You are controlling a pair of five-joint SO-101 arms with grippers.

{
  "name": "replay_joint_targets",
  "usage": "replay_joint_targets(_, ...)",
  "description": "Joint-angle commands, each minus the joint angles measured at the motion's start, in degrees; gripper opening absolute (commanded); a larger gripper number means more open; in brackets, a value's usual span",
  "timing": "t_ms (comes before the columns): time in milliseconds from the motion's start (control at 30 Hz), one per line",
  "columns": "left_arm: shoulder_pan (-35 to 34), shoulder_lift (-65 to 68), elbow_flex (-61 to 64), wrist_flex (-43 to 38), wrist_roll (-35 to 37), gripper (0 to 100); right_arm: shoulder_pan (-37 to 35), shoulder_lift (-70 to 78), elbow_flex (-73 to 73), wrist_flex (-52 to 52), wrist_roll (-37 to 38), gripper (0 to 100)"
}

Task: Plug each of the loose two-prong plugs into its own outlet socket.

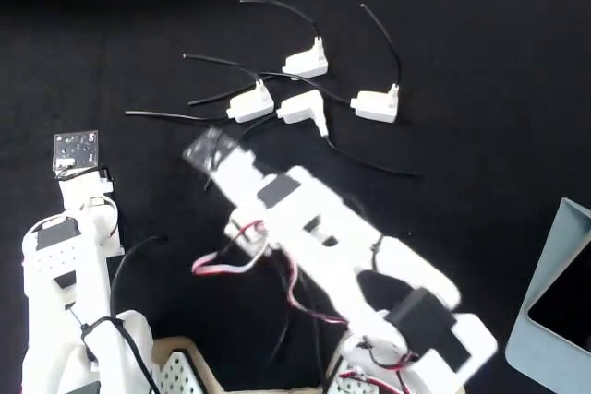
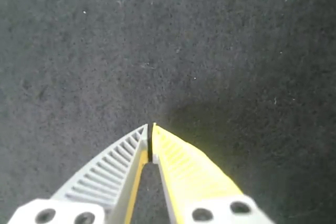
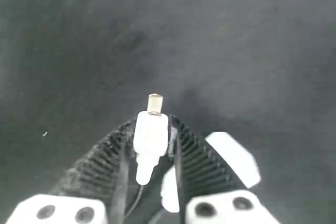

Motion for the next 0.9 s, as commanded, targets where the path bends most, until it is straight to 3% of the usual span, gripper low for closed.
replay_joint_targets(0,0.0,-1.4,-0.5,-0.8,-0.7,3,4.0,-6.0,-3.7,0.2,7.3,1.1)
replay_joint_targets(133,0.0,-1.4,-0.5,-0.8,-0.7,3,6.0,-11.9,-3.9,-0.1,18.3,1.1)
replay_joint_targets(233,0.0,-1.4,-0.5,-0.8,-0.7,3,7.4,-15.4,-3.9,-3.0,18.1,1.1)
replay_joint_targets(533,0.2,-1.4,-0.5,-0.8,-0.7,3,13.3,-15.1,-3.8,-7.6,-17.3,1.2)
replay_joint_targets(867,0.3,-1.3,-0.5,-0.8,-0.8,3,25.1,-3.9,-3.6,-8.4,-45.4,1.3)
